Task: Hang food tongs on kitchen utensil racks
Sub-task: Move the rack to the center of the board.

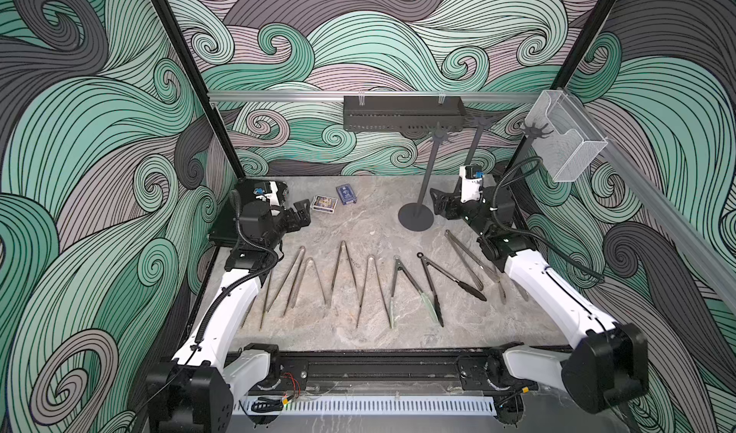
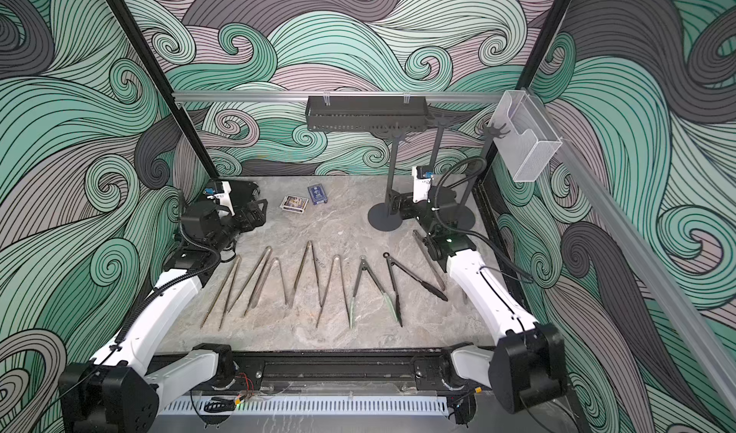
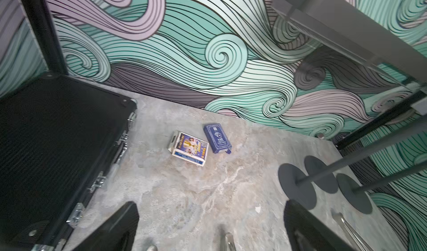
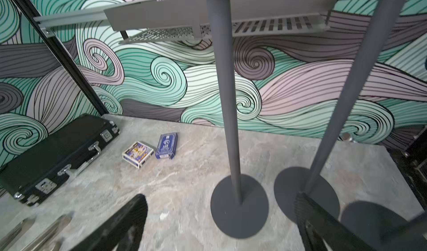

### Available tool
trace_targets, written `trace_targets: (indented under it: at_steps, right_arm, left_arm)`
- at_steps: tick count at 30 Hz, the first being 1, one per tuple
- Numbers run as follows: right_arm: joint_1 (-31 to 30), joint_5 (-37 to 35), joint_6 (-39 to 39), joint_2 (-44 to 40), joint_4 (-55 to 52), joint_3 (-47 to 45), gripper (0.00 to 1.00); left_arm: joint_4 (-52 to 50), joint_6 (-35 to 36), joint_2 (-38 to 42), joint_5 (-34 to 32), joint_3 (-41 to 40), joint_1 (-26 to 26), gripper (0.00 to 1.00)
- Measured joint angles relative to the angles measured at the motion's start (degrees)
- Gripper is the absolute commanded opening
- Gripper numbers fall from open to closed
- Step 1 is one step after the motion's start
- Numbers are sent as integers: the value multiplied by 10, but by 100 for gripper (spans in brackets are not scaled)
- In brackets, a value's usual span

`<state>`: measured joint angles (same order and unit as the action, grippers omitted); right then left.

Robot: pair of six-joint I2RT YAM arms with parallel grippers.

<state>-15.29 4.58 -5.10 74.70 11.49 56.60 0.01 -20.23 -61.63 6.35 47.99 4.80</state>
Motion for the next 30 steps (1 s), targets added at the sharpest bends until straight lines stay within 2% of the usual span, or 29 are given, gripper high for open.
trace_targets:
  at_steps: [3, 9, 18, 26, 30]
  right_arm:
    - [0, 0, -6, 67, 48, 15, 91]
    - [-1, -6, -16, 182, 113, 42, 88]
    - [-6, -24, -11, 278, 165, 126, 82]
    - [-7, -31, 4, 305, 181, 141, 59]
    - [-9, -33, 16, 305, 185, 141, 40]
  left_arm:
    - [0, 1, 0, 11, 0, 21, 99]
    - [12, 13, 0, 26, -1, 40, 99]
    - [26, 33, -6, 32, -1, 43, 99]
    - [29, 42, -13, 32, -1, 43, 99]
    - [34, 43, -13, 33, -1, 43, 99]
